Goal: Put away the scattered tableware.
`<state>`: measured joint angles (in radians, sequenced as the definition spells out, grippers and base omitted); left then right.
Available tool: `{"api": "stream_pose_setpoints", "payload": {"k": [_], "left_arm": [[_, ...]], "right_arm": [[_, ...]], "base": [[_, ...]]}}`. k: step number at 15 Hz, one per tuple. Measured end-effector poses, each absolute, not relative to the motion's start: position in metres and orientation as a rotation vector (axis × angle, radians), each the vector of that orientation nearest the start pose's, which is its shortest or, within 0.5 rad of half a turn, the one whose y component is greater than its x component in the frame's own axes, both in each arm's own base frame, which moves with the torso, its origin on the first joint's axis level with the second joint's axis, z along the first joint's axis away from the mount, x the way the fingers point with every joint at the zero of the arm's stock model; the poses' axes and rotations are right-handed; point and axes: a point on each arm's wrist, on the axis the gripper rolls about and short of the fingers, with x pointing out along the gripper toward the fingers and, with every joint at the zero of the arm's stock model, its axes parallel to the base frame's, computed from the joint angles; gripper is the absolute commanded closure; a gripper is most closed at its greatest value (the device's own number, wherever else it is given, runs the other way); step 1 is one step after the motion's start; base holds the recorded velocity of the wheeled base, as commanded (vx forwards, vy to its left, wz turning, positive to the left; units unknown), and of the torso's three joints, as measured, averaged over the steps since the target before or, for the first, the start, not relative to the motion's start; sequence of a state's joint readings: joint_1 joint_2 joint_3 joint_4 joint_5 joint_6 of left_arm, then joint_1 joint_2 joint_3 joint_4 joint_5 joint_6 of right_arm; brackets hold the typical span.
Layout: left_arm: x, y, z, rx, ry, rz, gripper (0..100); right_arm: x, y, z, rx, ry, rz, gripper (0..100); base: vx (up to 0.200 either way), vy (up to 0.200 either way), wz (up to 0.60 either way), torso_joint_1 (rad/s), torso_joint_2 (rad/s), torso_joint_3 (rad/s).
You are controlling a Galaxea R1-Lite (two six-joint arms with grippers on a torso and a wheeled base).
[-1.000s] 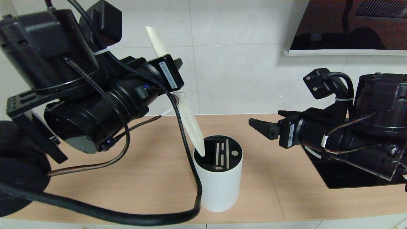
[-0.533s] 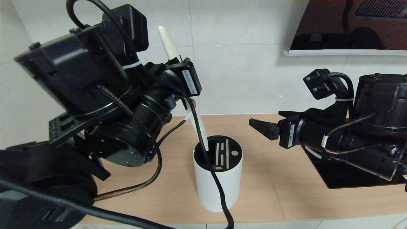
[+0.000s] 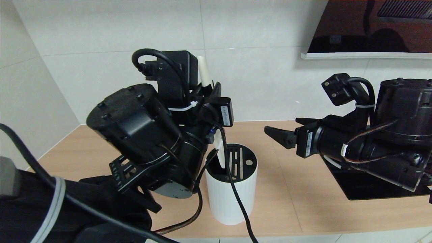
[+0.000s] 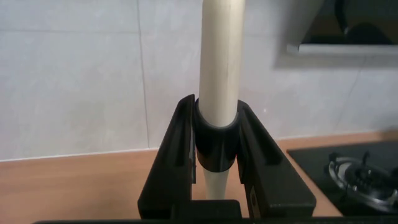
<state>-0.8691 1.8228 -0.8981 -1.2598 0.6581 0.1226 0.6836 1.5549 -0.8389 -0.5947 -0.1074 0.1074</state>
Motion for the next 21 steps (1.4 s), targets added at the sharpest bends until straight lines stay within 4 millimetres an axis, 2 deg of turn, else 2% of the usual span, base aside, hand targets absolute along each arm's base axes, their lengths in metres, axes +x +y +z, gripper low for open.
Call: {"api": "stream_pose_setpoints", "payload": {"k": [12,21], "left_arm": [[0.24,-0.262,0.194,-0.066,-0.202,-0.194,100],[0.25,-0.272,0.164,-0.067,-0.183,-0.122,100]], "right_arm": [[0.218,0.174,0.228,0.055,0.149,0.569,0],[0.219,0.176,0.225,0.05,0.161,0.567,0]], "base": [[0.0,0.0,0.0,0.0,0.0,0.0],[0.0,0.0,0.0,0.0,0.0,0.0]]}}
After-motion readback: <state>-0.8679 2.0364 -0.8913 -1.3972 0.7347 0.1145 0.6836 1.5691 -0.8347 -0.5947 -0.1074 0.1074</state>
